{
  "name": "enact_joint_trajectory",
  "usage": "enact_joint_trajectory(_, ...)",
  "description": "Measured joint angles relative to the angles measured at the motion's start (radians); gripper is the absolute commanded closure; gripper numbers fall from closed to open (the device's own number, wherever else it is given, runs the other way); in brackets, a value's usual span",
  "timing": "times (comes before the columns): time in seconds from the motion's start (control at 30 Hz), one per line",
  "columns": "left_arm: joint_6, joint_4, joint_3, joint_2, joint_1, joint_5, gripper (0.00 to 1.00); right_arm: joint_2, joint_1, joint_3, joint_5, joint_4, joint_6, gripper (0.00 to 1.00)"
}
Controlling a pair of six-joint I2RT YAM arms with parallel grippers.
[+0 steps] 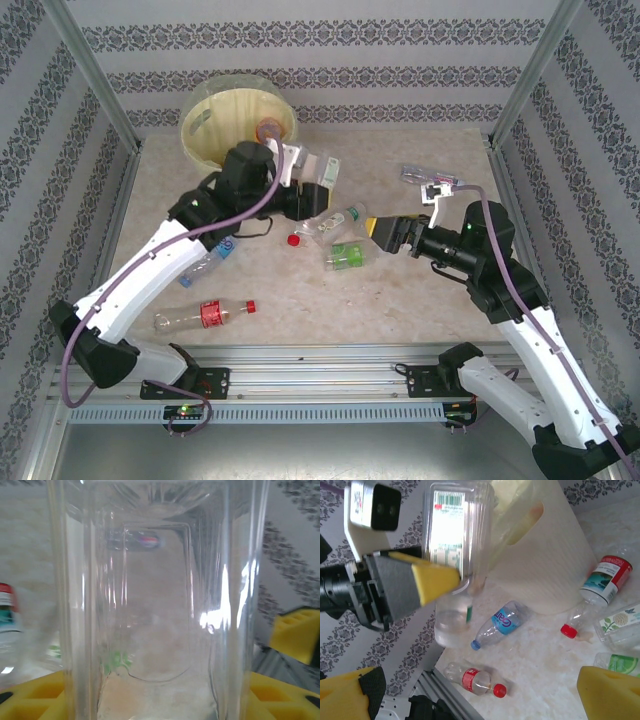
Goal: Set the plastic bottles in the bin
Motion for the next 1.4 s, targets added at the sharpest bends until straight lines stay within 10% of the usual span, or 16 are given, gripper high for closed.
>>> enact_joint_trajectory(0.73, 0.148, -0.411, 0.833, 0.508, 0.34, -0.272, 0.42, -0.034, 0.0, 0.018, 0.088, -0.182, -0.101, 0.02)
enact_joint_trajectory(1.4, 0.112, -0.502, 0.862, 0.681, 0.429, -0.288, 0.24, -0.023, 0.0, 0.019, 0.221, -0.324, -0.126, 0.02)
